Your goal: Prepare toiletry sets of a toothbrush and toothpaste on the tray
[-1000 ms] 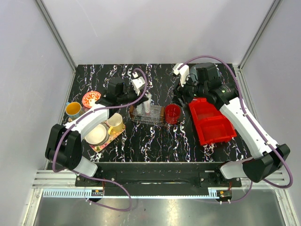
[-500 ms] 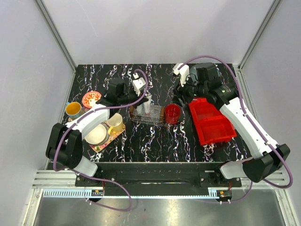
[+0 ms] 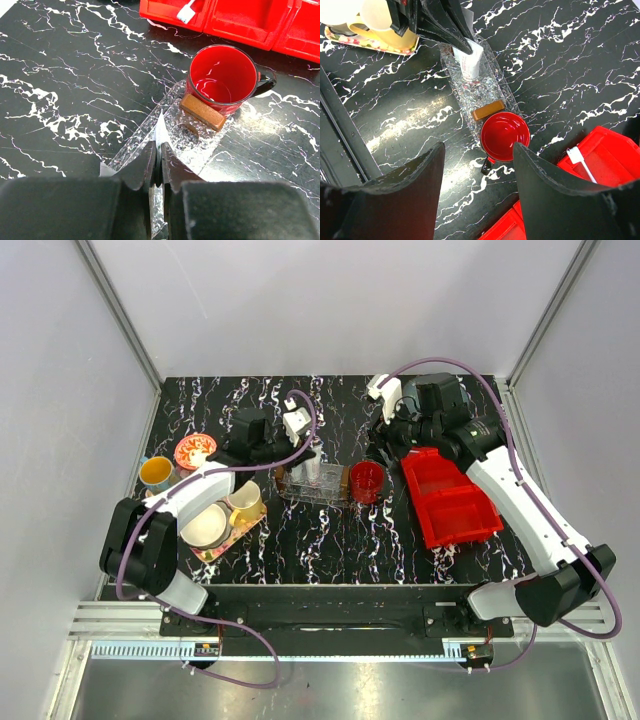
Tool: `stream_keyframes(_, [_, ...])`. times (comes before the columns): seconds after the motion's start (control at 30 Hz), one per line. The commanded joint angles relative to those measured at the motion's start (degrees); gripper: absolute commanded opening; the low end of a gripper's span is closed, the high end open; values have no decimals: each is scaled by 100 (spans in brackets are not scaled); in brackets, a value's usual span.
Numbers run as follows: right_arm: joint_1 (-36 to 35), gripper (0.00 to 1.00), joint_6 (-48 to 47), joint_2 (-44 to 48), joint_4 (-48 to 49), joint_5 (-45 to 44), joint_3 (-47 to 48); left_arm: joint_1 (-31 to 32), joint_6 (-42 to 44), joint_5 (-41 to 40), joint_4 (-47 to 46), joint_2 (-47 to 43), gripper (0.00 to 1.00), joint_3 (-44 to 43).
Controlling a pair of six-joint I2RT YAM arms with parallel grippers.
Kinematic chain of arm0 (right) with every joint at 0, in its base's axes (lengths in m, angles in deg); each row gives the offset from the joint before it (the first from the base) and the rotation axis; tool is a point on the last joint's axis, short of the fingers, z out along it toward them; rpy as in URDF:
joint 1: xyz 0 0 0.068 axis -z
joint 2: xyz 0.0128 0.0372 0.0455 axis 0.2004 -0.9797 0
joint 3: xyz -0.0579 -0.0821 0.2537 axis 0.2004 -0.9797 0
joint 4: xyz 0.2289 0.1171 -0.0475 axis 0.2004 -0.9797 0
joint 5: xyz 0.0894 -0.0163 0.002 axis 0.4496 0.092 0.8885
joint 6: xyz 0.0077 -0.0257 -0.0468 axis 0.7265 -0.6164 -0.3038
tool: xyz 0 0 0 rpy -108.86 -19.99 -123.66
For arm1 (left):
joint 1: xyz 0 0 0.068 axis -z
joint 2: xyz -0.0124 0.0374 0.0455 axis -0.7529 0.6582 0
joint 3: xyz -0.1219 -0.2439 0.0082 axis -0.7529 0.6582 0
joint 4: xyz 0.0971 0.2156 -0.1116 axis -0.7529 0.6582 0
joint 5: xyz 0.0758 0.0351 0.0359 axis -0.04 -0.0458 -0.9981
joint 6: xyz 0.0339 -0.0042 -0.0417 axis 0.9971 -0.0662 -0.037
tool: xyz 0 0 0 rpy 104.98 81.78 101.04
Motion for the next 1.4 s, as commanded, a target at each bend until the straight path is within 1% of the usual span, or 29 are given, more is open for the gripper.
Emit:
stream_keyframes(0.0, [33, 62, -61, -21, 233, 73, 49, -62, 85, 154, -557, 39, 0, 36])
stream_keyframes(0.53, [42, 62, -69, -38, 233, 73, 40, -70, 199, 119, -548, 109, 0, 89])
stream_keyframes(0.6, [42, 62, -69, -47, 233, 73, 40, -70, 207, 119, -531, 109, 3, 63])
stream_keyframes(0.73, [50, 62, -69, -38, 233, 73, 31, -70, 243, 102, -426, 83, 13, 28])
stream_keyframes(0.83, [50, 62, -69, -21, 225, 73, 23, -62, 243, 84, -390, 65, 17, 28])
stream_keyframes(0.97, [42, 62, -69, -30, 233, 82, 23, -70, 278, 67, -302, 4, 22, -25])
stream_keyframes(1.13, [50, 62, -69, -12, 225, 91, 31, -62, 287, 31, -188, -93, 26, -104])
stream_keyframes(1.37, [50, 62, -70, 5, 225, 74, 40, -62, 269, -48, 14, -313, 35, -244])
